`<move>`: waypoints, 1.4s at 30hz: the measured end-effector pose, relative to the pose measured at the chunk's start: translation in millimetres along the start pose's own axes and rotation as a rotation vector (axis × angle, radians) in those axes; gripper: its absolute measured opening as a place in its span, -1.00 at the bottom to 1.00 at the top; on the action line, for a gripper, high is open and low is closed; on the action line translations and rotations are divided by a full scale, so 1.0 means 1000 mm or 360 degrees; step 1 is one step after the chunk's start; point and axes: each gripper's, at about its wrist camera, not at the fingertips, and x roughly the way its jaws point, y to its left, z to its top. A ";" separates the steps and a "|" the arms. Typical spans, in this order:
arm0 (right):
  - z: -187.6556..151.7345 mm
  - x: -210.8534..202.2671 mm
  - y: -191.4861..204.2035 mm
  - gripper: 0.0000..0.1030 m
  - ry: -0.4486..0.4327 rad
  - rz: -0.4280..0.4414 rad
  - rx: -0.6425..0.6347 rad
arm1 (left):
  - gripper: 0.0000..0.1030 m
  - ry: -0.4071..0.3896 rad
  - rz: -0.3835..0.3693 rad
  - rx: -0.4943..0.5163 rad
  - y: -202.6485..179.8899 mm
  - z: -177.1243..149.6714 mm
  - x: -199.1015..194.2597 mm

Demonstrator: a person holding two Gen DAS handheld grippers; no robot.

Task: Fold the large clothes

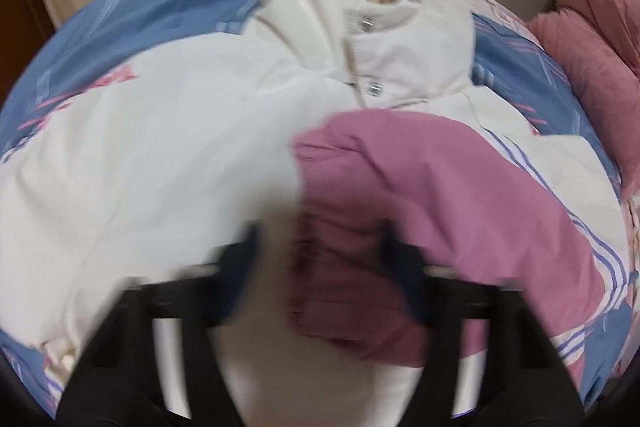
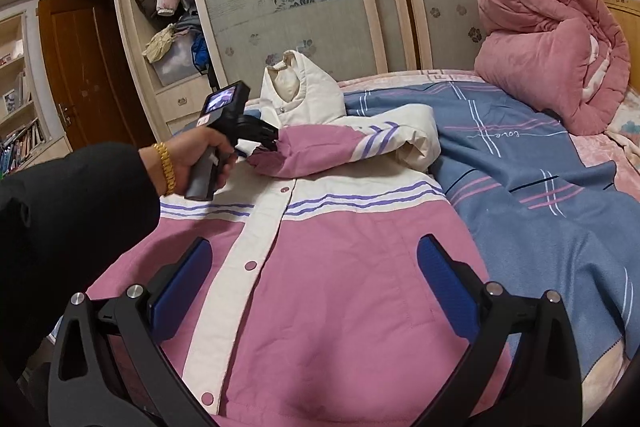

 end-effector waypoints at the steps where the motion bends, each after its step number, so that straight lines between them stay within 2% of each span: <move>1: 0.000 0.002 0.000 0.97 0.0012 -0.0001 0.0003 | -0.42 -0.0030 0.0026 0.0014 -0.003 0.001 -0.003; 2: 0.000 0.004 0.000 0.97 0.0020 0.0000 0.0007 | -0.58 -0.0065 0.0032 0.0031 -0.004 0.003 -0.007; 4: 0.000 0.007 0.001 0.97 0.0025 -0.0002 0.0013 | -0.69 -0.0101 0.0045 0.0091 -0.006 0.006 -0.015; 7: -0.001 0.010 0.006 0.97 0.0039 0.0007 0.0019 | -0.71 -0.0201 0.0130 0.0136 0.000 0.010 -0.042; 12: -0.005 0.016 0.020 0.97 0.0067 0.0032 -0.0026 | -0.74 -0.0322 0.0321 0.0150 0.037 0.012 -0.090; 16: -0.007 0.019 0.030 0.97 0.0081 0.0044 -0.0048 | -0.72 -0.0273 0.0440 0.0112 0.076 0.005 -0.091; 18: -0.009 0.021 0.034 0.97 0.0086 0.0050 -0.0063 | -0.50 -0.0196 0.0486 0.0116 0.089 -0.004 -0.075; 19: -0.009 0.023 0.035 0.97 0.0090 0.0048 -0.0071 | -0.10 -0.0166 0.0528 0.0118 0.093 -0.009 -0.066; 20: -0.009 0.025 0.037 0.97 0.0096 0.0049 -0.0080 | 0.68 -0.0149 0.0610 0.0126 0.095 -0.014 -0.054; 21: -0.009 0.025 0.037 0.97 0.0099 0.0049 -0.0082 | 0.96 -0.0157 0.0700 0.0140 0.095 -0.020 -0.047; 22: -0.009 0.026 0.038 0.97 0.0103 0.0050 -0.0083 | 0.96 -0.0184 0.0737 0.0155 0.094 -0.026 -0.045; 25: -0.008 0.024 0.038 0.97 0.0092 0.0042 -0.0091 | 0.96 -0.0245 0.0709 0.0166 0.097 -0.041 -0.056; 28: -0.006 0.021 0.033 0.97 0.0078 0.0016 -0.0090 | 0.96 -0.0396 0.0687 0.0151 0.096 -0.063 -0.099; 31: -0.003 0.014 0.026 0.97 0.0055 0.0008 -0.0063 | 0.96 -0.0602 0.0690 0.0204 0.083 -0.112 -0.165; 33: -0.002 0.009 0.022 0.97 0.0035 -0.0019 -0.0061 | 0.96 -0.0748 0.0670 0.0242 0.070 -0.158 -0.216; 36: -0.001 0.003 0.017 0.97 0.0014 -0.0047 -0.0055 | 0.96 -0.0857 0.0553 0.0226 0.056 -0.221 -0.279; 39: -0.002 -0.003 0.014 0.97 -0.0004 -0.0077 -0.0061 | 0.96 -0.0997 0.0420 0.0123 0.047 -0.284 -0.325; 42: -0.003 -0.009 0.015 0.97 -0.0018 -0.0107 -0.0087 | 0.96 -0.1087 0.0316 0.0000 0.050 -0.321 -0.333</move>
